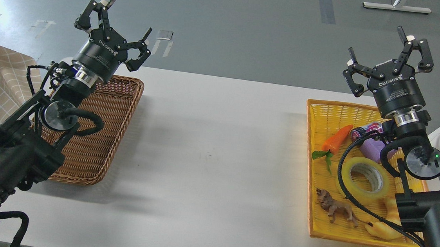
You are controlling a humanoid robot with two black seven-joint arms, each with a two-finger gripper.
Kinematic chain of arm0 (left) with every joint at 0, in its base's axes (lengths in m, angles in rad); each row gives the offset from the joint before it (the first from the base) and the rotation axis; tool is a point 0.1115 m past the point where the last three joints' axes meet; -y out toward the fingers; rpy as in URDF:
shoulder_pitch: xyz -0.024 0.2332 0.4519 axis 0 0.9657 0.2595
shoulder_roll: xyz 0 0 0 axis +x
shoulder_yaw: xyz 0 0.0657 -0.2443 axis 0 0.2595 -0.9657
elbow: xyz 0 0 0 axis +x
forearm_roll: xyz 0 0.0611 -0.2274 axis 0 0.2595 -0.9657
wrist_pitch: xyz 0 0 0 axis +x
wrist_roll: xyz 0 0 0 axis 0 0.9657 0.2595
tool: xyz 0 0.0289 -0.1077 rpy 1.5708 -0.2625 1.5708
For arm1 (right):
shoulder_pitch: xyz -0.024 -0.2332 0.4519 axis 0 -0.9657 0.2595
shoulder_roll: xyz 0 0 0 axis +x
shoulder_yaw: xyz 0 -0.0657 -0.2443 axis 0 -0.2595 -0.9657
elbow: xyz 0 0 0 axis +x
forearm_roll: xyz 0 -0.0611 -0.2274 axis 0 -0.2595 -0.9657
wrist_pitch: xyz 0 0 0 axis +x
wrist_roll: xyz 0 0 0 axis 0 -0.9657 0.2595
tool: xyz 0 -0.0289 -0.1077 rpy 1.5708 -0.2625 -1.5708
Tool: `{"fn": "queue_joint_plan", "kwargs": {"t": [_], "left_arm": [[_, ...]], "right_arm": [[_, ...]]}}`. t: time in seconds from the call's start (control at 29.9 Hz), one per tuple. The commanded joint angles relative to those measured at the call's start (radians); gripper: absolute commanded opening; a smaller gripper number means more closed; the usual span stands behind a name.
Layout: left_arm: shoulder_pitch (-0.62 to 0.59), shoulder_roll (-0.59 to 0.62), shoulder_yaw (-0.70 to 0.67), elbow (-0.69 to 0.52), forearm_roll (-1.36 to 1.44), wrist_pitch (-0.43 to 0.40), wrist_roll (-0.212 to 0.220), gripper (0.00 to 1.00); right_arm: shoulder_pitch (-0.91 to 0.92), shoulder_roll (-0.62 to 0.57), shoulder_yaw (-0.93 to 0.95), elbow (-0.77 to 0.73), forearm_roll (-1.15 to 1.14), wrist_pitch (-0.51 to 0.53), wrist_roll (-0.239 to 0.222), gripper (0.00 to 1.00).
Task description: Place and transfer tape with both arms
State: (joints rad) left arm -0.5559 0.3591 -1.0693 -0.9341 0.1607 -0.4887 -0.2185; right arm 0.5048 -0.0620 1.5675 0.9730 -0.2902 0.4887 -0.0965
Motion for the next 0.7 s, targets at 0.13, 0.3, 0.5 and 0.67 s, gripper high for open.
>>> {"fn": "queue_joint_plan", "kwargs": {"t": [0.13,0.3,0.5,0.67], "left_arm": [[-0.001,0.001,0.000,0.000,-0.001,0.000,-0.012,0.98],[-0.001,0.001,-0.001,0.000,-0.001,0.000,-0.008,0.98],[-0.004,0.003,-0.001,0.000,-0.001,0.000,-0.007,0.98],[-0.007,0.003,0.000,0.000,-0.001,0.000,-0.004,0.98]], "right_arm": [[-0.002,0.001,-0.004,0.000,0.000,0.000,0.000,1.00],[-0.002,0.001,-0.004,0.001,0.000,0.000,-0.002,1.00],[-0.008,0.001,-0.006,0.004,0.000,0.000,-0.002,1.00],[-0.008,0.001,-0.006,0.004,0.000,0.000,-0.002,1.00]]}}
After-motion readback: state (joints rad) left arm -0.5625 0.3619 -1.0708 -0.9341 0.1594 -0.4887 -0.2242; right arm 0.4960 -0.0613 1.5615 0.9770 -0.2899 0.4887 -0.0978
